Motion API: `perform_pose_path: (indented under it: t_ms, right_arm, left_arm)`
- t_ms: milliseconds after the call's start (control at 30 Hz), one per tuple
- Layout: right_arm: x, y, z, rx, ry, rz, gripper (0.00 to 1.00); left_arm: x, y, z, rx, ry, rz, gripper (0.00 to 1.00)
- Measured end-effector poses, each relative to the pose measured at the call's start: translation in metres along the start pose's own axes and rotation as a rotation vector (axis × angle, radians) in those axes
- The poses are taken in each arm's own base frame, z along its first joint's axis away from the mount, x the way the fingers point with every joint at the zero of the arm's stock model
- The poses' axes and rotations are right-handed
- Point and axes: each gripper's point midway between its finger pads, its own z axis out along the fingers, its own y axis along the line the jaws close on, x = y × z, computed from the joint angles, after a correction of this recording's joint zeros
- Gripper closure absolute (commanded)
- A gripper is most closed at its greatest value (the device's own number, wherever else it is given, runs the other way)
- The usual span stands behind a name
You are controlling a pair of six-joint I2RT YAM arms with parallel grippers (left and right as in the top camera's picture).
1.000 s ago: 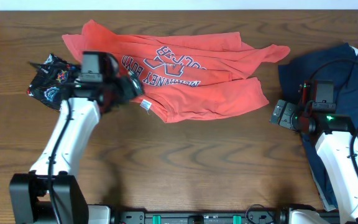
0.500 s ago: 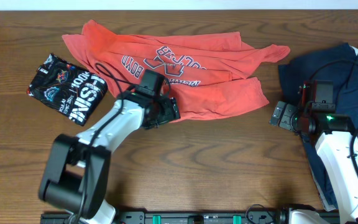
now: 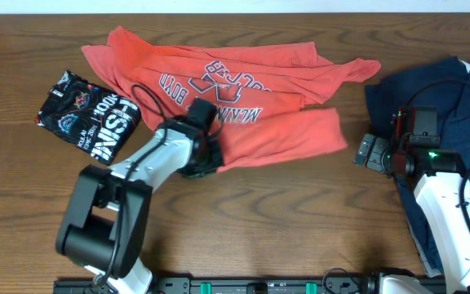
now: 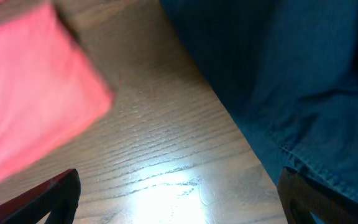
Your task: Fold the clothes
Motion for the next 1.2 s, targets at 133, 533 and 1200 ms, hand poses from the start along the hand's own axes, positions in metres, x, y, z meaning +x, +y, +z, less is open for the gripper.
perform_pose_path:
  t_ms: [133, 533, 1200]
  right_arm:
    - [0.0, 0.0, 0.0, 0.0, 0.0, 0.0, 0.01]
    - [0.0, 0.0, 0.0, 0.0, 0.001, 0.0, 0.01]
    - [0.006, -0.002, 0.0, 0.008, 0.026, -0.002, 0.01]
  left_arm:
    - [-0.01, 0.055, -0.027, -0.137, -0.037, -0.084, 0.94]
    - [-0.033, 0.12, -0.095, -0.053, -0.164, -0.339, 0.22]
    - [0.054, -0.009, -0.034, 0.127, 0.013, -0.11, 0.29]
